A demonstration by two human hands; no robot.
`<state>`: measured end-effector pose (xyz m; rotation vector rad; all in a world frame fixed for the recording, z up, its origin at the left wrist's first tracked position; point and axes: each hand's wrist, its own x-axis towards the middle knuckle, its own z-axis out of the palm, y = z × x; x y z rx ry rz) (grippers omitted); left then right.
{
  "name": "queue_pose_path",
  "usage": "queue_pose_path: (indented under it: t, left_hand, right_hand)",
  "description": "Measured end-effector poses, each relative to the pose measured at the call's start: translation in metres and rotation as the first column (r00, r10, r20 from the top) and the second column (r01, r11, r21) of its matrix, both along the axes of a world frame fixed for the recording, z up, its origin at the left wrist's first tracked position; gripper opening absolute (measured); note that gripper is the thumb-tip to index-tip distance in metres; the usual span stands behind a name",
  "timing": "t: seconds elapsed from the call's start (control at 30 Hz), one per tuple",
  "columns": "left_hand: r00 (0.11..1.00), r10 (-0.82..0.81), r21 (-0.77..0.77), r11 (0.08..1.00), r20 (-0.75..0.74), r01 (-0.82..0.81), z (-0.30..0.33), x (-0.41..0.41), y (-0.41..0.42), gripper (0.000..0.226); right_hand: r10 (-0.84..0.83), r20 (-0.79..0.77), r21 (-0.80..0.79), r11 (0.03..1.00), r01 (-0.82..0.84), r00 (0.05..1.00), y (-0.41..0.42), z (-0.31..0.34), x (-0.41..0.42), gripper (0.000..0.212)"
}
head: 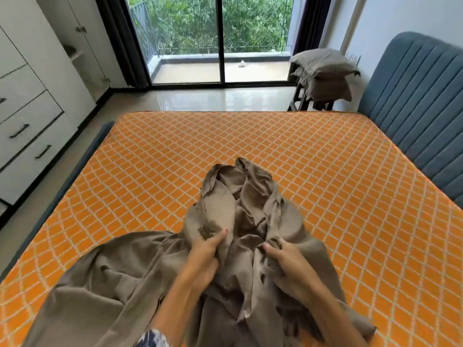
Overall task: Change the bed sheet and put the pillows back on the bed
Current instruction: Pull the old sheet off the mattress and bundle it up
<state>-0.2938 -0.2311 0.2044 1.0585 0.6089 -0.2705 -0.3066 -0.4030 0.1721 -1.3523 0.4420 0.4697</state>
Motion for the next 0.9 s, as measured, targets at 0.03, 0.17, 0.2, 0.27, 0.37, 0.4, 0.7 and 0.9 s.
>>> queue_pose_path:
  t: [0.03, 0.17, 0.2, 0.27, 0.37, 0.4, 0.7, 0.9]
  left_hand:
    - [0.999, -0.005, -0.004, 1.0, 0.033, 0.005, 0.005, -0.006, -0.004, 0.01]
    - [0.99, -0.077, 0.163, 0.985, 0.117, 0.057, 0.018, -0.028, -0.008, 0.014]
    - [0.988, -0.08, 0.191, 0.98, 0.133, 0.053, 0.019, -0.032, -0.007, 0.011]
    - [0.987, -0.067, 0.252, 0.967, 0.147, 0.028, 0.019, -0.038, -0.005, 0.009]
    - [0.988, -0.063, 0.345, 0.939, 0.139, 0.012, 0.018, -0.05, -0.002, 0.015]
    - [0.988, -0.085, 0.374, 0.927, 0.132, 0.03, 0.017, -0.055, -0.001, 0.017]
    - [0.97, -0.165, 0.239, 0.964, 0.18, 0.119, 0.013, -0.082, -0.006, 0.028]
    - [0.957, -0.186, 0.121, 0.979, 0.224, 0.162, 0.016, -0.082, 0.007, 0.056]
  right_hand:
    - [0.022, 0.044, -0.003, 1.0, -0.022, 0.999, 0.01, 0.009, -0.004, 0.012]
    - [0.126, 0.212, -0.152, 0.984, -0.095, 0.969, 0.04, 0.034, -0.02, 0.023]
    - [0.119, 0.23, -0.189, 0.979, -0.076, 0.966, 0.044, 0.038, -0.023, 0.024]
    - [0.1, 0.257, -0.282, 0.959, -0.024, 0.961, 0.049, 0.042, -0.029, 0.015]
    - [0.088, 0.281, -0.351, 0.936, 0.017, 0.956, 0.052, 0.047, -0.036, 0.003]
    - [0.09, 0.286, -0.37, 0.929, 0.024, 0.954, 0.054, 0.051, -0.038, 0.003]
    - [0.124, 0.268, -0.366, 0.931, -0.018, 0.955, 0.072, 0.054, -0.045, 0.007]
    - [0.225, 0.227, -0.158, 0.968, -0.193, 0.948, 0.077, 0.066, -0.059, 0.034]
